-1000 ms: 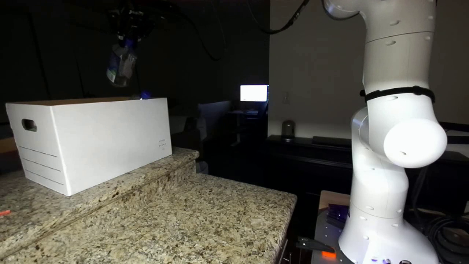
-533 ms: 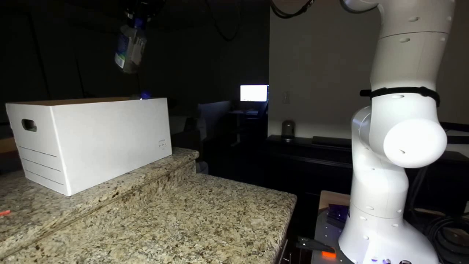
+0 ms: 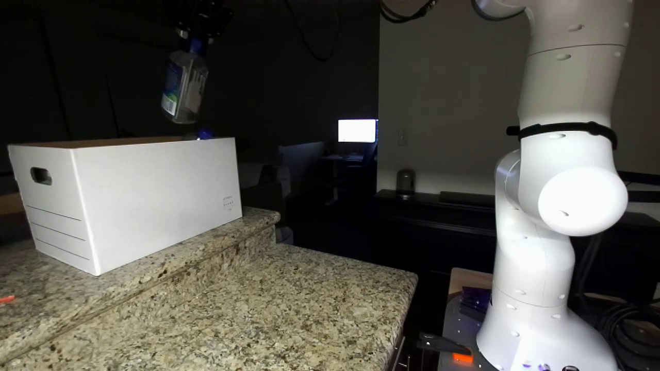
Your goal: Take two bottles out of the white storage box
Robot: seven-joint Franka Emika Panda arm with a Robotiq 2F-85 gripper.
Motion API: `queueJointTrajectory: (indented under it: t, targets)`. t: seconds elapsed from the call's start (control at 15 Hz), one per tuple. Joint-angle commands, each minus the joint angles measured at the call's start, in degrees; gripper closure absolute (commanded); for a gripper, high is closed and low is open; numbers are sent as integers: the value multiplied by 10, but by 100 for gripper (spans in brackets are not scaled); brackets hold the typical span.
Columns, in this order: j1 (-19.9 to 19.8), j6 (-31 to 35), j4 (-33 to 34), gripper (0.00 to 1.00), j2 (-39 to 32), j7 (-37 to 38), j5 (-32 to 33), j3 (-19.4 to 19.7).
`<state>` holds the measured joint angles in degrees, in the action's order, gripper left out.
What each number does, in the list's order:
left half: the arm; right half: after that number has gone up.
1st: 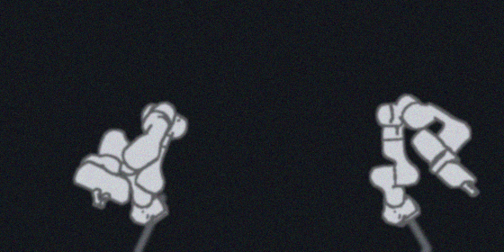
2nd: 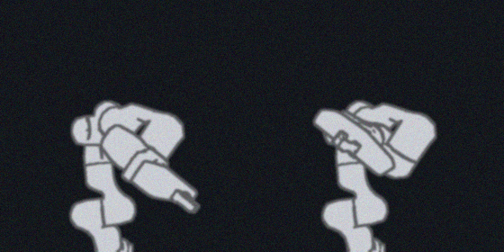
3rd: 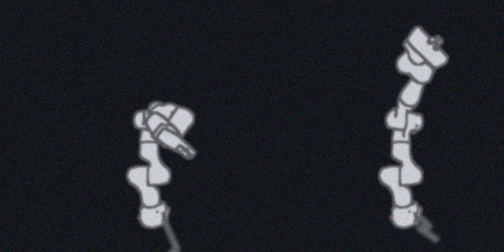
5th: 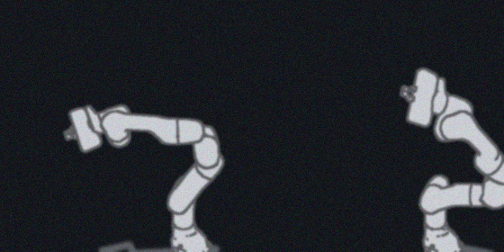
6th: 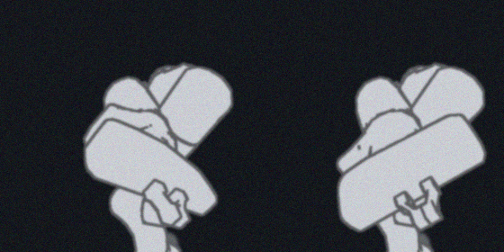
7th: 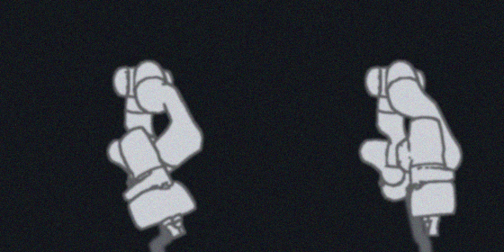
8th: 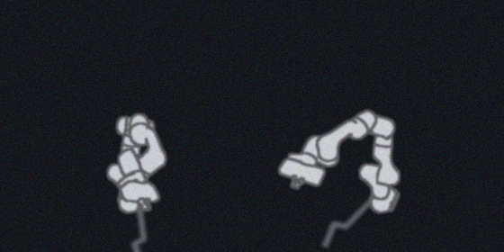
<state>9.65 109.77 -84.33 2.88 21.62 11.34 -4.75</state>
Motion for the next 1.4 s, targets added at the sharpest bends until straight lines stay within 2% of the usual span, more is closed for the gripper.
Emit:
queueJointTrajectory:
  t: [0.0,0.2,0.47,0.73,1.07,1.33]
  targets:
    - [-16,-122,57,84,-26,-52,-76,-5]
    - [-19,-234,77,84,-46,-50,-89,-4]
    - [-16,-285,44,85,-76,-86,-131,8]
    - [-18,-235,-3,85,-110,-126,-148,-1]
    - [-3,-137,-97,85,-133,-164,-140,-21]
    - [13,-73,-158,85,-136,-165,-126,-38]
